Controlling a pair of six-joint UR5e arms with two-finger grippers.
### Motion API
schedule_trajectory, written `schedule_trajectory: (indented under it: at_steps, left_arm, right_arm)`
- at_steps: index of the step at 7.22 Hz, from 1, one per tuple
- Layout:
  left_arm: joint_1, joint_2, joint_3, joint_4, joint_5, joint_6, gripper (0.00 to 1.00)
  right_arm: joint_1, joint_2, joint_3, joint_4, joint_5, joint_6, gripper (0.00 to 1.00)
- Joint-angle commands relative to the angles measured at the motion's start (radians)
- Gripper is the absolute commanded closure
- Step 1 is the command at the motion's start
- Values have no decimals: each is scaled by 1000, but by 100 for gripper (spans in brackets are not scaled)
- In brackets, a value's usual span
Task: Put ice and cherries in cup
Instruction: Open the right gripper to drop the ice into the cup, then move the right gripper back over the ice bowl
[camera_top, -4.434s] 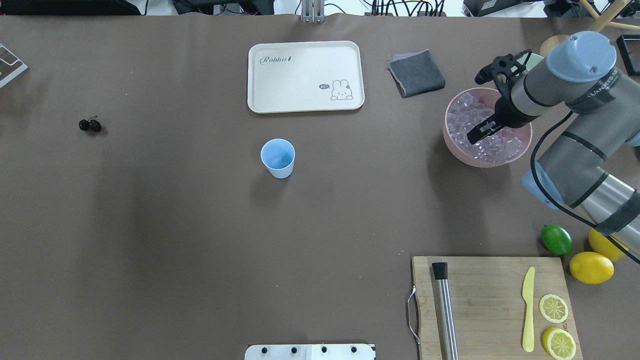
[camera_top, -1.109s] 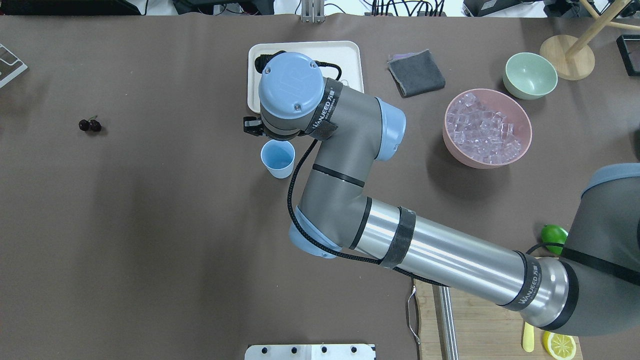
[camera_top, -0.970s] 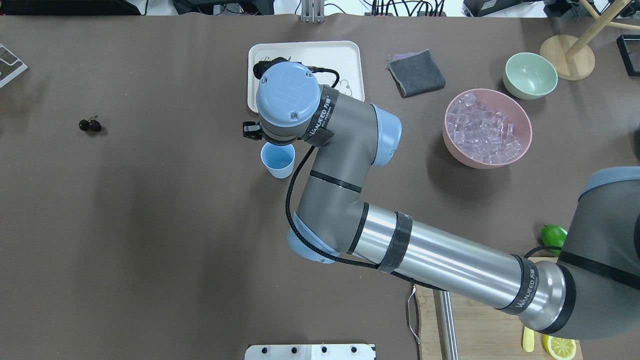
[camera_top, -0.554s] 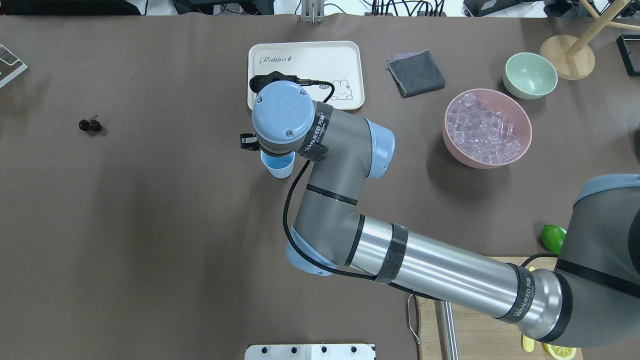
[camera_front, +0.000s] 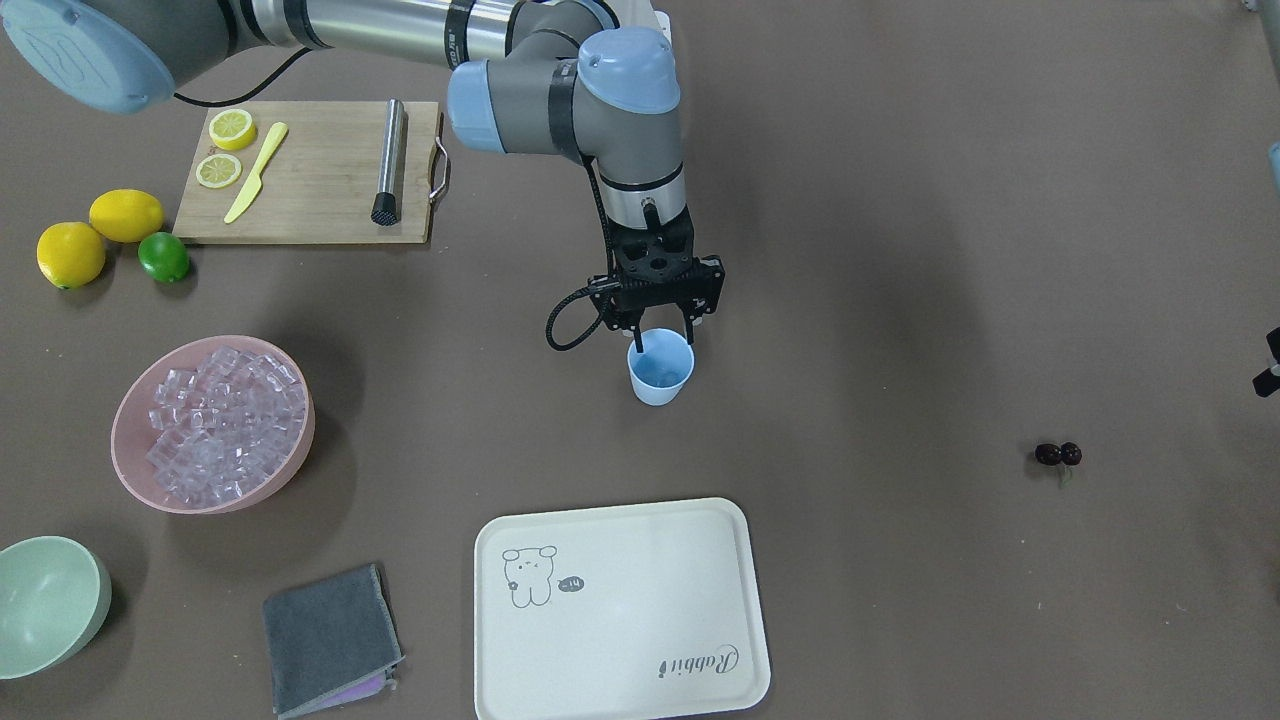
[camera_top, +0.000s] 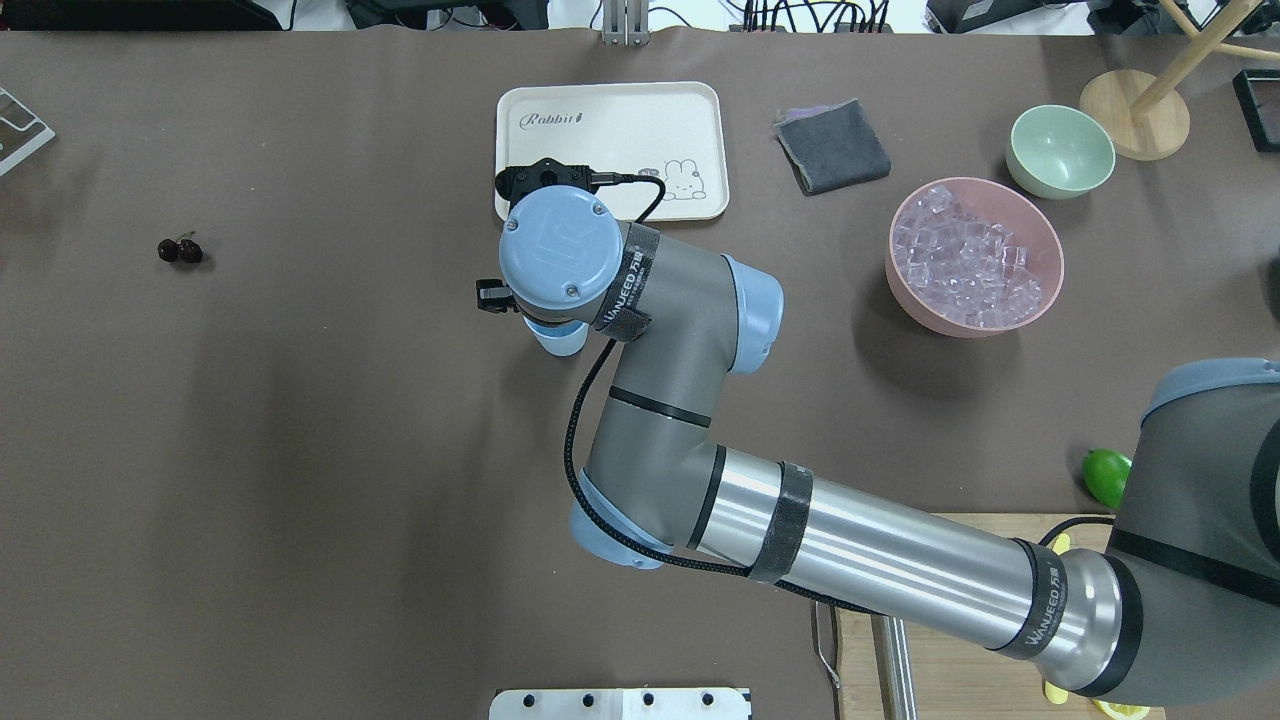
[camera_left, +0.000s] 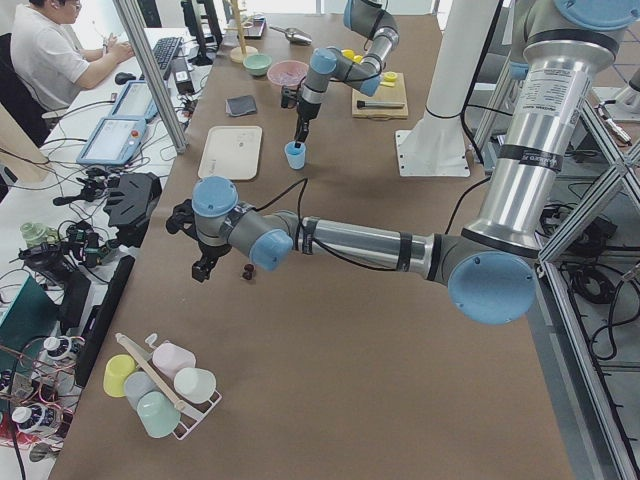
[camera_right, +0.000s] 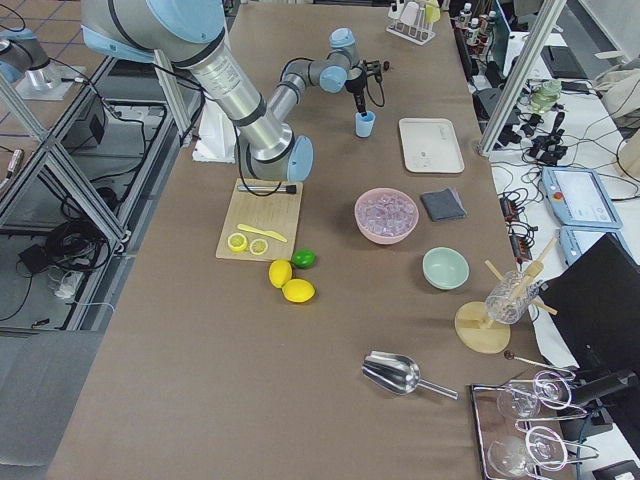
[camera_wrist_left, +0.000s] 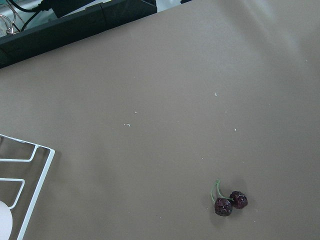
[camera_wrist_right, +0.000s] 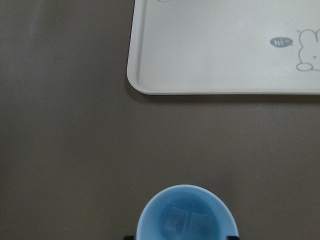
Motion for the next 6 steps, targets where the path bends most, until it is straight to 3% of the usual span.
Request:
schedule_trajectory:
  at_steps: [1, 3, 6]
  left_arm:
    - [0, 0, 2, 0, 0, -1, 3]
    - [0, 3, 2, 0, 0, -1, 3]
    - [0, 6, -10, -5, 0, -6, 3]
  right_arm:
    - [99, -20, 30, -12, 119, -80, 8]
    - [247, -211, 125, -3, 268, -203, 8]
    - [569, -521, 191, 55, 569, -675, 8]
